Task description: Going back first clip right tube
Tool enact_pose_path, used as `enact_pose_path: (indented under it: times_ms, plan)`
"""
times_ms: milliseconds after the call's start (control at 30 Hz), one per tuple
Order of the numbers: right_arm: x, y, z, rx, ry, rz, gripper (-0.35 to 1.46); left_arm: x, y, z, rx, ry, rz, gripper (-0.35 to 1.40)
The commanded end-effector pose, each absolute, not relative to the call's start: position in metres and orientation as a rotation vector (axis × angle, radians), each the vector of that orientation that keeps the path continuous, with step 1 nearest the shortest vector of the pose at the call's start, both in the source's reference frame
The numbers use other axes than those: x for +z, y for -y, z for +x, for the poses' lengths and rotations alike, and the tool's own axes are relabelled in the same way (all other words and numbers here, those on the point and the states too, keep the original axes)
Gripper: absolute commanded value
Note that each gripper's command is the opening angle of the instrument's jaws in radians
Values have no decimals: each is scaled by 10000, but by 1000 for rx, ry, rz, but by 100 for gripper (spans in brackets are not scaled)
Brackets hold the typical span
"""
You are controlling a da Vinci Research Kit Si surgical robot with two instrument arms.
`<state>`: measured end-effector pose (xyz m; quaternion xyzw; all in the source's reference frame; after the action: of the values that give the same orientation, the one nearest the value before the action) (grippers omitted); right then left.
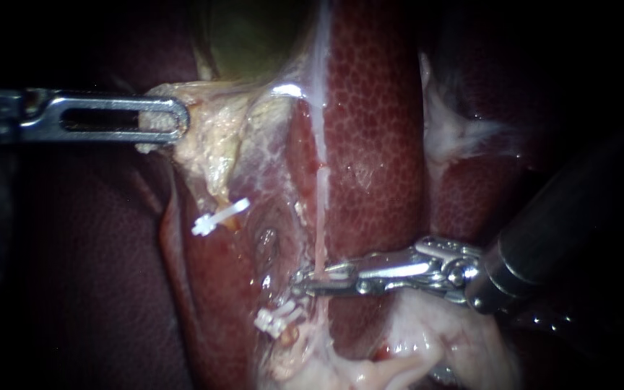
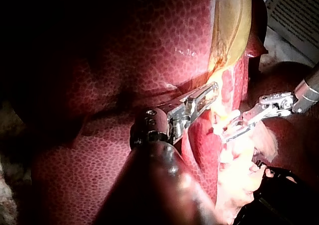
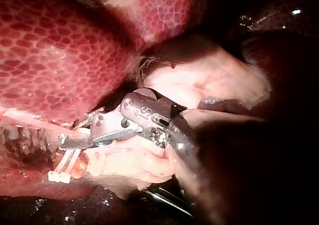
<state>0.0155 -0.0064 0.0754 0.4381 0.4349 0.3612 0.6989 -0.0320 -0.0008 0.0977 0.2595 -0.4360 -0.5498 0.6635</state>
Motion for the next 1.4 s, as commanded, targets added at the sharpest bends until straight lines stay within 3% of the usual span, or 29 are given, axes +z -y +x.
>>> enact_pose_path:
  times_ms: [33, 467, 633, 733, 1100, 1400]
  plan:
    - [754, 64, 155, 804, -970, 976, -35, 977, 8, -320, -1242, 985, 587, -35]
    - [755, 65, 157, 797, -965, 982, -35, 977, 8, -320, -1242, 985, 587, -35]
    - [754, 65, 157, 707, -1028, 925, 18, 977, 8, -320, -1242, 985, 587, -35]
    - [754, 65, 157, 672, -1047, 903, 37, 977, 8, -320, -1242, 985, 587, -35]
    - [754, 65, 148, 579, -1103, 806, 56, 978, 8, -320, -1242, 986, 586, -35]
    - [739, 51, 118, 564, -1122, 754, 60, 978, 9, -321, -1242, 986, 585, -35]
